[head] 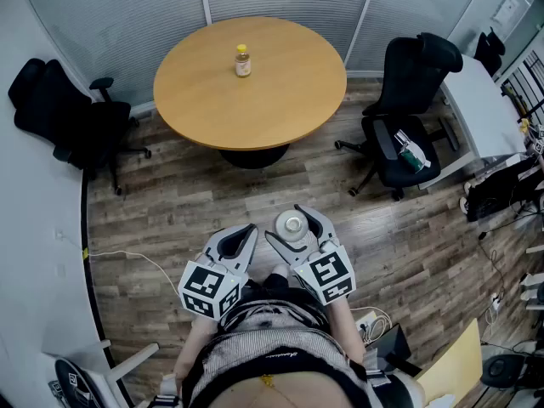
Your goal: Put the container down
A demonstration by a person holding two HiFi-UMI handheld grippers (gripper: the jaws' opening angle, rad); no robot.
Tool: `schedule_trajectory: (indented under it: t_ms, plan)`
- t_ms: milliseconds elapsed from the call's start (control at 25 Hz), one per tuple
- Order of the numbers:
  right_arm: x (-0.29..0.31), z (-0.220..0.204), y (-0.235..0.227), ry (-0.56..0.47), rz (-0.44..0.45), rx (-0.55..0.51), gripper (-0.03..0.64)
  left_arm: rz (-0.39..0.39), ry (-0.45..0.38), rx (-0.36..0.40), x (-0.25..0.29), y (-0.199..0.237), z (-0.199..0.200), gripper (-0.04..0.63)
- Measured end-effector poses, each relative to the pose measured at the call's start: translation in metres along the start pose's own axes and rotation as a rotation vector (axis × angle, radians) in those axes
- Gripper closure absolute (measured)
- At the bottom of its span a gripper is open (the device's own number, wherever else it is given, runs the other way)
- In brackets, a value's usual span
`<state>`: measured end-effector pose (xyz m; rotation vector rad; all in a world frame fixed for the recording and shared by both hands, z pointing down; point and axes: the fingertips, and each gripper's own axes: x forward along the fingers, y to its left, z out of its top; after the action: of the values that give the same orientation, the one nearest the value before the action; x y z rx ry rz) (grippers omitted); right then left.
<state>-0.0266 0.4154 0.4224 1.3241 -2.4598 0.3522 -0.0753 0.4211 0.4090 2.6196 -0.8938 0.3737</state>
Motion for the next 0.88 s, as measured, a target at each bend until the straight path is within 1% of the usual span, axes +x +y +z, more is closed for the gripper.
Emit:
schedule_trajectory:
  t_ms: [200,480,640,880]
  plan:
    - [-0.008,-0.005,-0.005,0.002,0.016,0.006,0.268,0.006,-0.007,-0.004,0.005,-0.009,-0.002,0.574]
    - [-0.014,-0.014,-0.015,0.011,0.035,0.006,0.268,0.013,-0.006,-0.048,0.011,-0.019,-0.012,0.574]
    - [-0.009,-0.014,-0.019,0.013,0.048,0.004,0.268,0.033,-0.003,-0.056,0.011,-0.011,-0.013,0.574]
    - [0.001,-0.008,-0.033,0.006,0.037,0.002,0.268,0.044,-0.013,-0.067,0.021,0.005,-0.006,0.574]
